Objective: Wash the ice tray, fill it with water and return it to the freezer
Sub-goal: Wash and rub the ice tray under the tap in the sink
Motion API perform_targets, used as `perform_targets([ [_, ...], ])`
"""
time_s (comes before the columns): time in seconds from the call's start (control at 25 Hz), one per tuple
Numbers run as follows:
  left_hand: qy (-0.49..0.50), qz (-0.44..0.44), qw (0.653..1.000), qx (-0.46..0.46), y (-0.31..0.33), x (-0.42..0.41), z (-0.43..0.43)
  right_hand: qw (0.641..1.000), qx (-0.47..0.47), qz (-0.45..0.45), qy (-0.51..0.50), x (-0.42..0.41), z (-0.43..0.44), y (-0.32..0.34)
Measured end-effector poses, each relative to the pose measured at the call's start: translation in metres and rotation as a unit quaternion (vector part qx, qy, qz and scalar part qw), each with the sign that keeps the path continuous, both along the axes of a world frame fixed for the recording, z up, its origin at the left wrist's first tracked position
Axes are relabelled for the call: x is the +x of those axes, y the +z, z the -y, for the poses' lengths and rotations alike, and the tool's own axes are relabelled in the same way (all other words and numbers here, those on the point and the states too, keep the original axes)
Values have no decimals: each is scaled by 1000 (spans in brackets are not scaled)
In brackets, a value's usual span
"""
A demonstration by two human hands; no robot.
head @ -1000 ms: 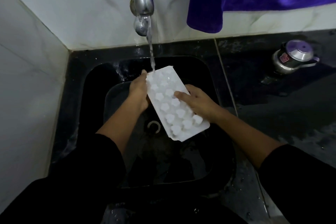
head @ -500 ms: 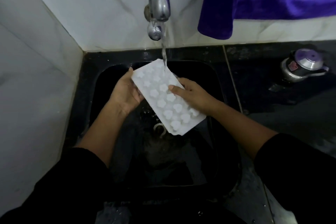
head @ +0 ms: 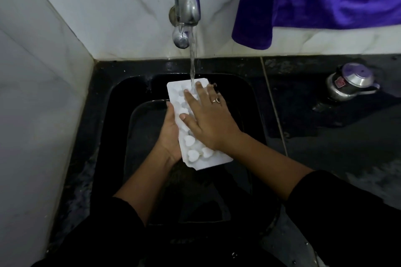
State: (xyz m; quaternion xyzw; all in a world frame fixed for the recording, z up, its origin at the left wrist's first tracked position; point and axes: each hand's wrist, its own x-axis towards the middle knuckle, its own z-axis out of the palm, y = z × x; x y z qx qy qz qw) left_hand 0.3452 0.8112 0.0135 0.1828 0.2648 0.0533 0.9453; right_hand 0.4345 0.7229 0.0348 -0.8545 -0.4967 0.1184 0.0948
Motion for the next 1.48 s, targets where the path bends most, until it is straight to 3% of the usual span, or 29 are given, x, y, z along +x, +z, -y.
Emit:
perform_targets([
  [0.2,8,-3,1000,-29,-10,-1,8,997,30,69,-5,10,-3,11],
  [0.4,-23,-13,999,-27,-8,6,13,989,-3,145,-34,16,-15,13],
  [0.6,35,-21,998,40,-7,15,-12,1000,-6,10,-3,-13,7,5],
  [0.96,9,-17,999,33,-7,28,-6,991,4,126,-42,21,-16,20],
  [1.24,51,-26,997,57,-15,17,-35,999,-11,-26,42,-25,23,10],
  [1.48,52,-28,996,66,-7,23,-21,998,28,52,24,0,8,16],
])
